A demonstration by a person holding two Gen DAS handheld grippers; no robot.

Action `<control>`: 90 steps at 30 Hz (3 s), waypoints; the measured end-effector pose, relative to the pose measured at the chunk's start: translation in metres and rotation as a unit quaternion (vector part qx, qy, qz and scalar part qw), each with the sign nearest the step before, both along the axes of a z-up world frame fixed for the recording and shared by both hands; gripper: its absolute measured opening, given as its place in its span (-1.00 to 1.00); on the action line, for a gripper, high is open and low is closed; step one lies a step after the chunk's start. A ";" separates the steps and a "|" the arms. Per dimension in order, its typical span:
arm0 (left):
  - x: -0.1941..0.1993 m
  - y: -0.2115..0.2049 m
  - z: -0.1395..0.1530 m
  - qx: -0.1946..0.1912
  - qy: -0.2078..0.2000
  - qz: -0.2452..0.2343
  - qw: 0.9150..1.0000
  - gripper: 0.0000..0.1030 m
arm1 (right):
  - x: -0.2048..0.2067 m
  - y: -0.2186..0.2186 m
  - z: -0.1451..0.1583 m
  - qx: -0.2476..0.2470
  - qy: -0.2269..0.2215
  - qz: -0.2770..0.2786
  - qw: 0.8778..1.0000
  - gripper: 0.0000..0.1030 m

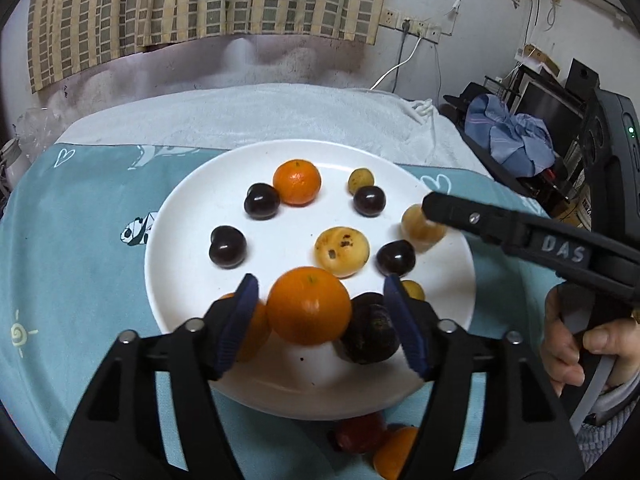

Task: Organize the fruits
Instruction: 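Place the mandarin on the plate with the left gripper while the right gripper places the speckled fruit, then grasp a red apple with the left gripper, then place the red apple on the plate with the left gripper while the right gripper places a mandarin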

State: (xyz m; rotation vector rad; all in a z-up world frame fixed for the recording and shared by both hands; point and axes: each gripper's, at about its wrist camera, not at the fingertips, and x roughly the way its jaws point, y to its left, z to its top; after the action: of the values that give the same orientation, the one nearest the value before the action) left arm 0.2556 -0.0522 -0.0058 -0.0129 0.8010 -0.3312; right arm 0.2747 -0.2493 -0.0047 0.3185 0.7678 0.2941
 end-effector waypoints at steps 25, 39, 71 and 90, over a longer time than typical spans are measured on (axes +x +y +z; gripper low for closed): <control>-0.154 0.026 -0.006 0.015 -0.029 -0.037 0.999 0.75 | -0.140 -0.023 0.013 0.069 0.004 0.009 0.998 0.25; -0.129 0.033 -0.030 0.016 0.021 -0.023 0.999 0.83 | -0.141 -0.023 0.011 0.072 0.013 0.013 0.997 0.25; -0.120 0.055 -0.043 0.036 0.033 -0.001 0.999 -0.23 | -0.143 -0.010 0.007 0.038 0.007 0.031 0.999 0.25; -0.116 0.054 -0.044 0.033 0.035 0.008 0.999 -0.23 | -0.126 0.078 -0.020 -0.038 0.037 0.116 0.992 -0.02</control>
State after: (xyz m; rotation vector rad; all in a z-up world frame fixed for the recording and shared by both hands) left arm 0.1399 0.0014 -0.0500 0.0315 0.8797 -0.2900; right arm 0.1484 -0.1712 -0.0243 0.1680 0.8884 0.4731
